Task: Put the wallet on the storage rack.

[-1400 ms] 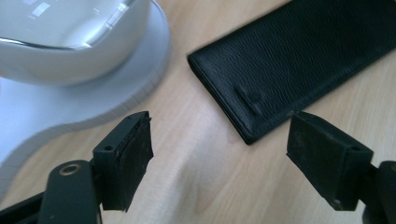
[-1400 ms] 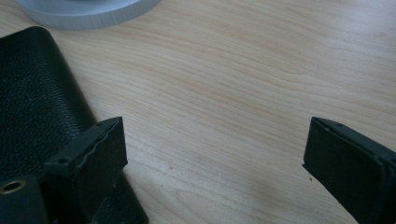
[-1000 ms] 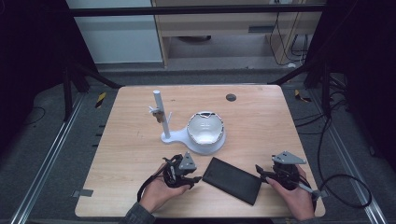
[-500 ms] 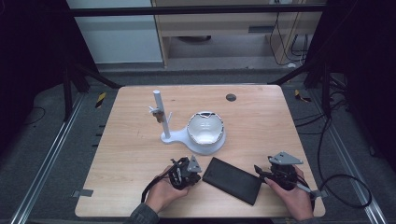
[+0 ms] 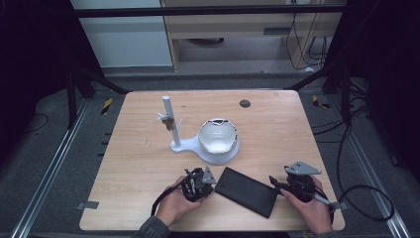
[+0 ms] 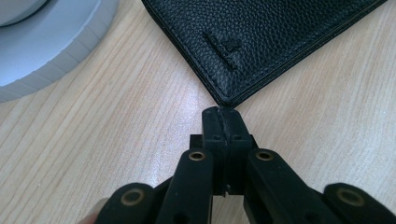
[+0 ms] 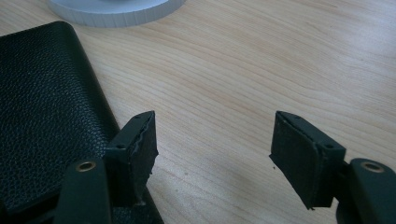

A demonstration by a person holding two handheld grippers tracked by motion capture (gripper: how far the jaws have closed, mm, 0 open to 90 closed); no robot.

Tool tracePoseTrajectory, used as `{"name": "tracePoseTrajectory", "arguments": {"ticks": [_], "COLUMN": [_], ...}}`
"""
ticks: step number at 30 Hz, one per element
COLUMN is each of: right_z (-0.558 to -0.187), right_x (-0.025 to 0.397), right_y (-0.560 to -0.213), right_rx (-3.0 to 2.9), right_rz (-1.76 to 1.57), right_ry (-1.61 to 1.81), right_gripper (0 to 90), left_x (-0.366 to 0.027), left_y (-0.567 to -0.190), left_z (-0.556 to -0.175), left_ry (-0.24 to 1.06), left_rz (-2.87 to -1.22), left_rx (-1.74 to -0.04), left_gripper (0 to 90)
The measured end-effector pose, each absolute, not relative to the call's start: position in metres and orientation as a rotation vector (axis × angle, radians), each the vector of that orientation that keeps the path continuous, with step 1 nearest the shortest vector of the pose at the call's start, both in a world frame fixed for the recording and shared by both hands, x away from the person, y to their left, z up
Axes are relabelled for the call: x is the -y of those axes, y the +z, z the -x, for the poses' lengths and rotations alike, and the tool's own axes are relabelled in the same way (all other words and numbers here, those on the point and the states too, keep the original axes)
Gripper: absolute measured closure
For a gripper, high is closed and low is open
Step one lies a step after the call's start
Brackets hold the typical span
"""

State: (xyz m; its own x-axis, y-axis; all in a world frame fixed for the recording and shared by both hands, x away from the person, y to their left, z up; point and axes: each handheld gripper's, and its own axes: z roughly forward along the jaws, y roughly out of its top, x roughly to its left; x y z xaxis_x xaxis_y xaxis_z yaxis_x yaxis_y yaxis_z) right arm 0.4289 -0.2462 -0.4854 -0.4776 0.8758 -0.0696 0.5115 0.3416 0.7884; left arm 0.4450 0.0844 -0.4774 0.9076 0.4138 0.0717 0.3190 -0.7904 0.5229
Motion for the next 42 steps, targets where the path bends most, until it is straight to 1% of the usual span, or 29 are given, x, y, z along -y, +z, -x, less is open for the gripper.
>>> {"name": "tracePoseTrajectory", "arguments": {"ticks": [15,20,23,26,34,39,42], "right_z": [-0.428,-0.425,-0.422,-0.415,-0.401,-0.400,-0.403], "right_x": [0.245,0.241,0.234,0.218,0.173,0.158,0.153], "right_y": [-0.485,-0.481,-0.478,-0.473,-0.470,-0.475,-0.477], "right_rx": [-2.123,-2.130,-2.158,-2.215,-2.342,-2.380,-2.387], "right_rz": [-1.206,-1.183,-1.158,-1.112,-0.980,-0.961,-0.966], "right_ry": [0.995,1.016,1.052,1.101,1.100,1.050,1.018], "right_gripper": [31.2,30.4,28.0,21.2,10.4,7.3,7.9], "left_x": [-0.082,-0.083,-0.085,-0.087,-0.090,-0.086,-0.083], "left_y": [-0.480,-0.478,-0.477,-0.475,-0.468,-0.463,-0.462], "left_z": [-0.447,-0.447,-0.447,-0.448,-0.452,-0.455,-0.457], "left_ry": [0.265,0.251,0.244,0.233,0.190,0.167,0.175], "left_rz": [-2.557,-2.534,-2.518,-2.479,-2.406,-2.390,-2.405], "left_rx": [-0.520,-0.529,-0.537,-0.558,-0.589,-0.582,-0.565], "left_gripper": [89.5,89.5,89.4,89.2,88.1,86.7,85.5]}}
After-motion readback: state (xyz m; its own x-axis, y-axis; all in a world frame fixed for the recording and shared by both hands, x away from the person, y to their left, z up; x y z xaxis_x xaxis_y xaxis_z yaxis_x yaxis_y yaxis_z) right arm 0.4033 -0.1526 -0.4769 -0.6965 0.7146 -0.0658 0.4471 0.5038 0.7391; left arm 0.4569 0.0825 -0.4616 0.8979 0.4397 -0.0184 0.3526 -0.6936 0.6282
